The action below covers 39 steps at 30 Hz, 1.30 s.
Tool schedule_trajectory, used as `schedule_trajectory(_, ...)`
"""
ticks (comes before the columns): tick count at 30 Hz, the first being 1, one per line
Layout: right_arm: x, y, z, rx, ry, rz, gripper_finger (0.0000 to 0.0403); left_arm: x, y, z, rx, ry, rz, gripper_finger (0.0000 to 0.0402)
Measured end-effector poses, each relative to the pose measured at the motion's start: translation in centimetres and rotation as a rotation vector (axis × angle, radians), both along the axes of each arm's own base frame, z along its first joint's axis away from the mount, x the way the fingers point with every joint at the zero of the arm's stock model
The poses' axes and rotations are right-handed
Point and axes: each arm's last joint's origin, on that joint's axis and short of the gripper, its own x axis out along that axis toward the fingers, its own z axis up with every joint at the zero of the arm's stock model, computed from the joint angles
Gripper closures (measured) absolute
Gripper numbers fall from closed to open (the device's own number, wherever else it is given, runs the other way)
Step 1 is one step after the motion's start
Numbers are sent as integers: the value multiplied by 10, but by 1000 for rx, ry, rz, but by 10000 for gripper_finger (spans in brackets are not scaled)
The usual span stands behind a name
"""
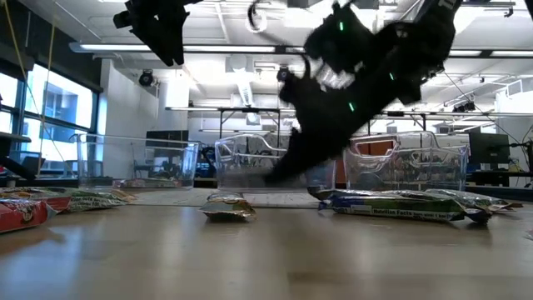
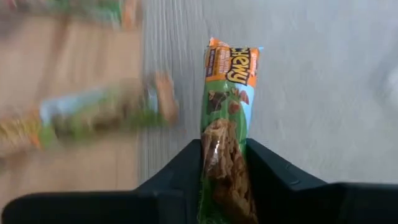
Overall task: Pick and place Granola Bars by type
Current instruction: Put the yellow granola bar into the middle transparent bin
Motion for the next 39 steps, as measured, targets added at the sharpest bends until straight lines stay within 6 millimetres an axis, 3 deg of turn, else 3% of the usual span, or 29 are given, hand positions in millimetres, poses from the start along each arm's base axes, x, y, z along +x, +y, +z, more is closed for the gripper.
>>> schedule_trajectory(7, -2, -26, 67, -201, -92, 1, 308, 0, 0, 0, -16, 2, -5, 261)
schedule_trajectory(11, -12, -60, 104, -352, -104, -130, 310, 0, 0, 0, -20, 2, -7, 261)
schedule_trajectory(14, -23, -94, 115, -357, -81, -224, 309, 0, 0, 0, -22, 2, -7, 261)
schedule_trajectory(18, -36, -141, 110, -286, -52, -285, 307, 0, 0, 0, -20, 2, -6, 261)
schedule_trajectory(21, -39, -164, 93, -215, -12, -309, 307, 0, 0, 0, -12, 0, -4, 261)
schedule_trajectory(28, -29, -186, 48, -246, 101, -340, 307, 0, 0, 0, -3, -2, -1, 261)
schedule_trajectory(39, -14, -204, 47, -200, 123, -327, 301, 0, 0, 0, -5, -1, -1, 261)
